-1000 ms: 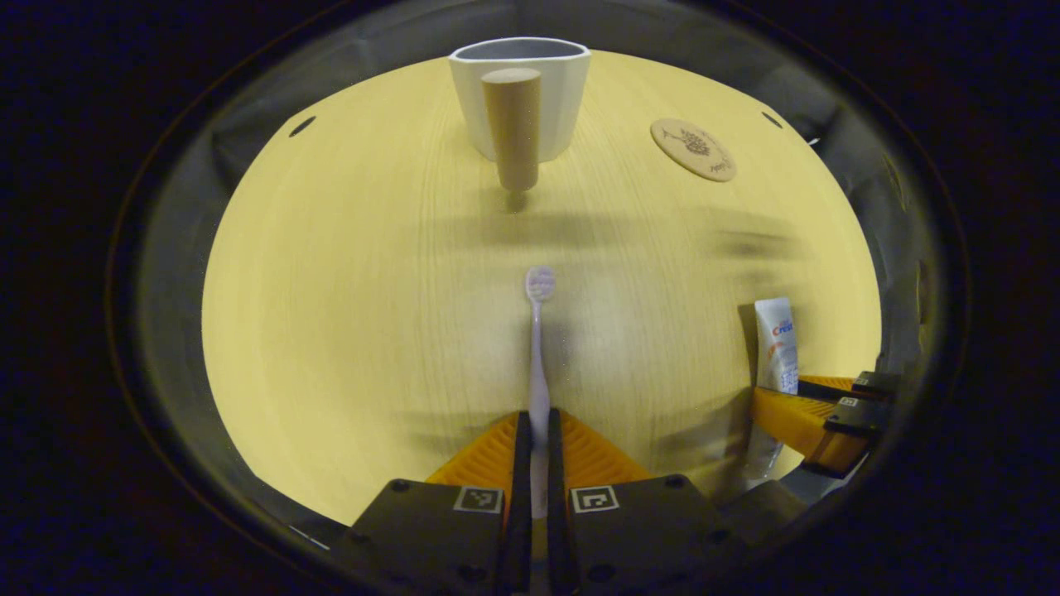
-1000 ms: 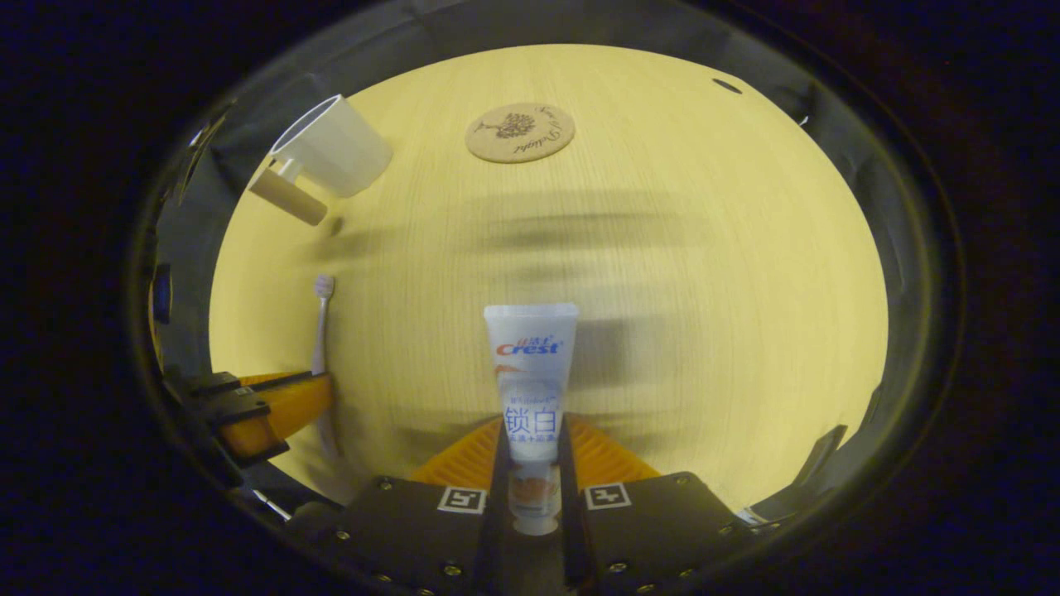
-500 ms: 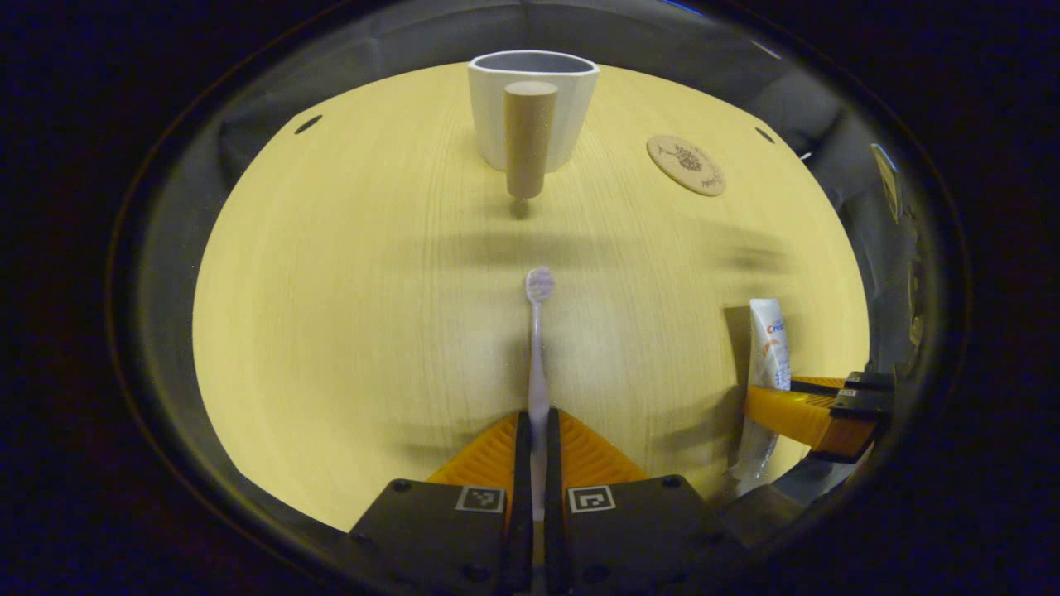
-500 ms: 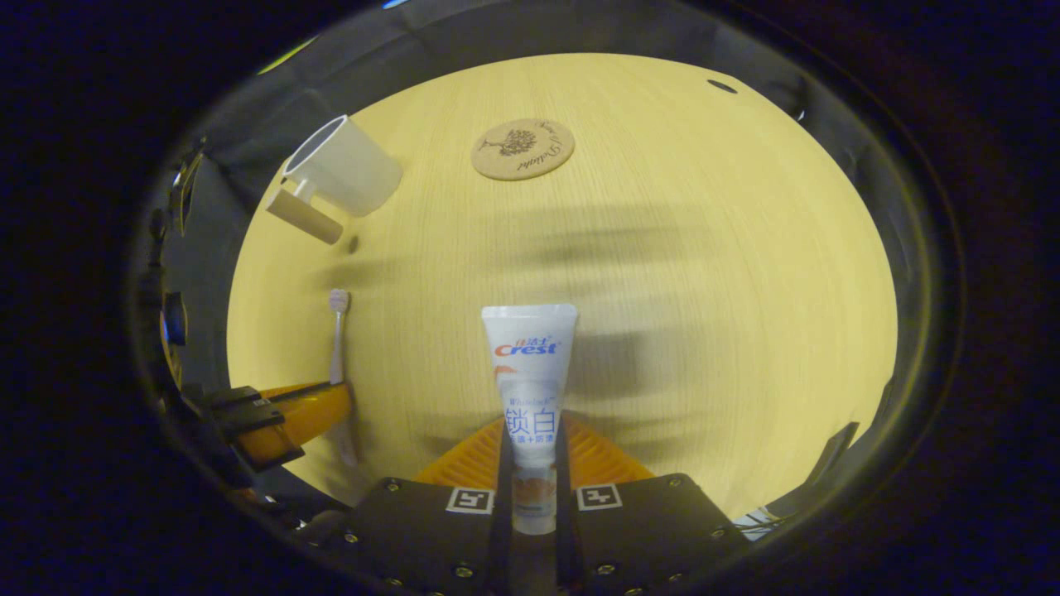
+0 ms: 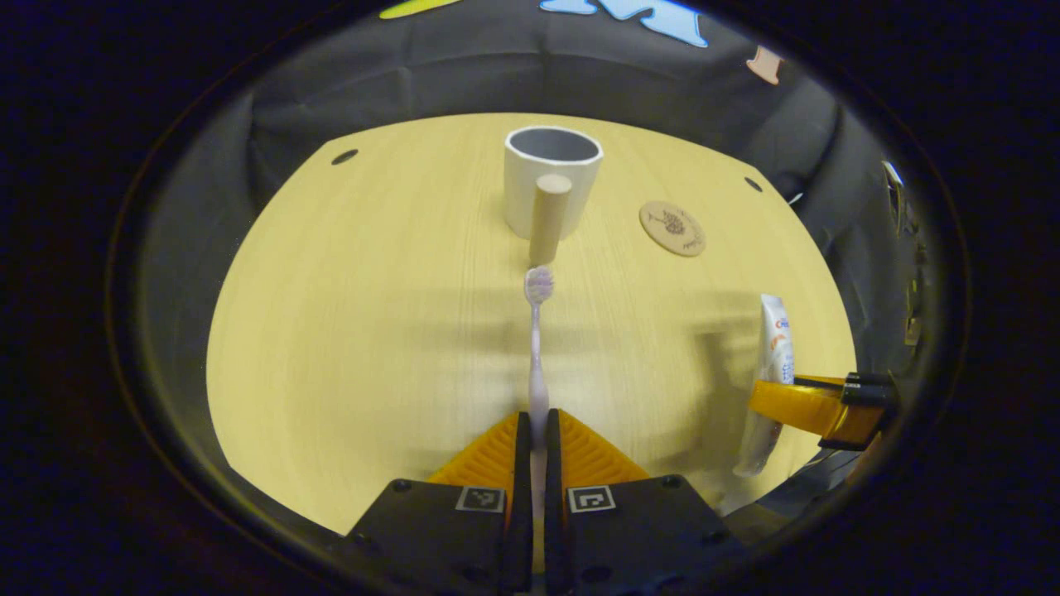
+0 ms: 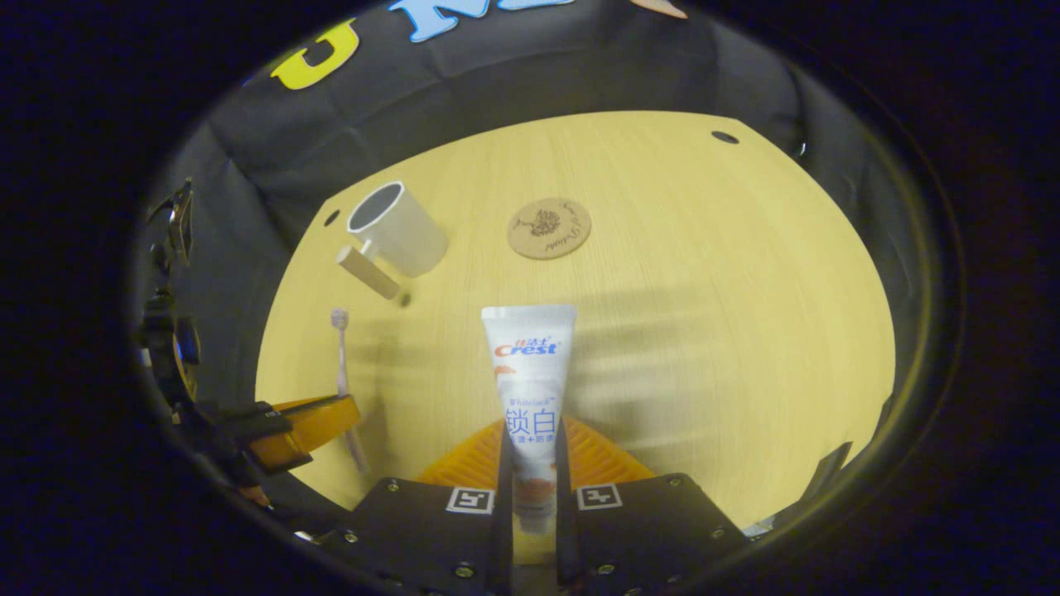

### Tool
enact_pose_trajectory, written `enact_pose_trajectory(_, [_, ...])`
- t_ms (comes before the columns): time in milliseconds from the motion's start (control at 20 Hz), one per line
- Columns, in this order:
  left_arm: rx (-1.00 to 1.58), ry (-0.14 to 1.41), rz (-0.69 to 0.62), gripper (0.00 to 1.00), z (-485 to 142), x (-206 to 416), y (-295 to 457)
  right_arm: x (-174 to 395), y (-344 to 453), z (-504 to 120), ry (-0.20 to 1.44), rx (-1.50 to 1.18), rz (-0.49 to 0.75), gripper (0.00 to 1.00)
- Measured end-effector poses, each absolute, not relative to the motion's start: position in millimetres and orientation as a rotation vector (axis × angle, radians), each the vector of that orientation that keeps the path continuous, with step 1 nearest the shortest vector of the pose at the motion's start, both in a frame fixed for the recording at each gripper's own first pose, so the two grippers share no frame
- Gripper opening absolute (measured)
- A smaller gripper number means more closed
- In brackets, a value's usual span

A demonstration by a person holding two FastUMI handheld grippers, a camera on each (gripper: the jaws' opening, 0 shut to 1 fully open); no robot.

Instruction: Put the toothbrush and toothpaste on the desktop into the cup, then pick up the cup and place it on the coaster on the desktop.

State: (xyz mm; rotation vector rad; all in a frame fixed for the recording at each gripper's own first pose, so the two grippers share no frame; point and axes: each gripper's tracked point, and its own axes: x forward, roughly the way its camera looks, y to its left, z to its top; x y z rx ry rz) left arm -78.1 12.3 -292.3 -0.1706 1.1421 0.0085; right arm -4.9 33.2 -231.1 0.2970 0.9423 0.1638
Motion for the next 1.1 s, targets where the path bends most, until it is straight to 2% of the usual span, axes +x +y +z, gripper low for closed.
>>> enact_pose_trajectory(450, [-0.185,0.854,0.045,0.14,-197.3,-68.1,75.1,29.8,44.0,-168.2,0.692,0.278,0.212,0.21])
enact_pose_trajectory(1100, [-0.139,0.472,0.076,0.13,5.5,-102.0,251.6,92.4,47.7,-87.7,0.362,0.200,0.227,0.21])
